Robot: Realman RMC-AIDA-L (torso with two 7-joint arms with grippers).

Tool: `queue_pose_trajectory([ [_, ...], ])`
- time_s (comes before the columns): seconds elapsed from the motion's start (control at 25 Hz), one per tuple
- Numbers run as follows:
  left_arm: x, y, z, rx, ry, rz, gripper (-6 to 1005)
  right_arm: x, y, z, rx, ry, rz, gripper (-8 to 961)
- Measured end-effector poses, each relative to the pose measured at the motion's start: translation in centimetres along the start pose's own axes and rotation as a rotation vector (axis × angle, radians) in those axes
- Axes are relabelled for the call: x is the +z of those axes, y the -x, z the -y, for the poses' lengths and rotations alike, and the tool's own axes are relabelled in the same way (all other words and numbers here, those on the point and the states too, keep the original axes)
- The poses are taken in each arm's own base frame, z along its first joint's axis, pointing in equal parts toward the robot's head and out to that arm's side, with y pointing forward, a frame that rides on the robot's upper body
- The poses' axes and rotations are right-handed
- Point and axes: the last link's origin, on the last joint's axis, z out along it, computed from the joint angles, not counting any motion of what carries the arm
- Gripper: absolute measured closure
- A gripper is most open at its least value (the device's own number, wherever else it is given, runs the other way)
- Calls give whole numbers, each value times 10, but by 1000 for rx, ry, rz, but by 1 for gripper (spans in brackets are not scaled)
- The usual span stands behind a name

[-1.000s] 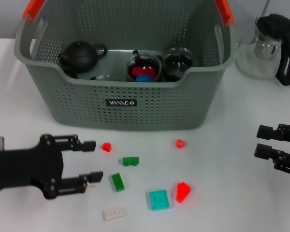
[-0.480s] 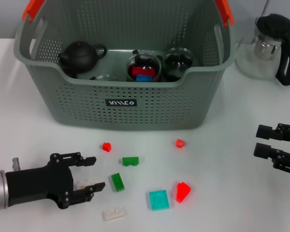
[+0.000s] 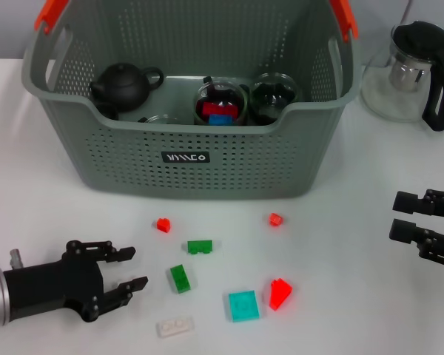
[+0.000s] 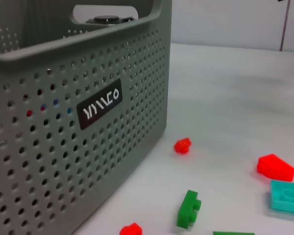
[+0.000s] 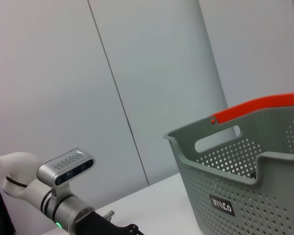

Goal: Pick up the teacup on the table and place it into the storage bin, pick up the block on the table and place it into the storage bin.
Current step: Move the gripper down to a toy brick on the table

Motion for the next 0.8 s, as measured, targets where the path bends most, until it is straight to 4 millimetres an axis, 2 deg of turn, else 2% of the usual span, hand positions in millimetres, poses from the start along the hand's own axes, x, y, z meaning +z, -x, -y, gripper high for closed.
queue_pose_trajectory([
  [0.4,3,12,-4,-28,-14,42,526,0,0,0,-1,-1,-1,458],
  [0.8,4,12,-2,-35,-20,49,562,0,0,0,0,-1,-3,458],
])
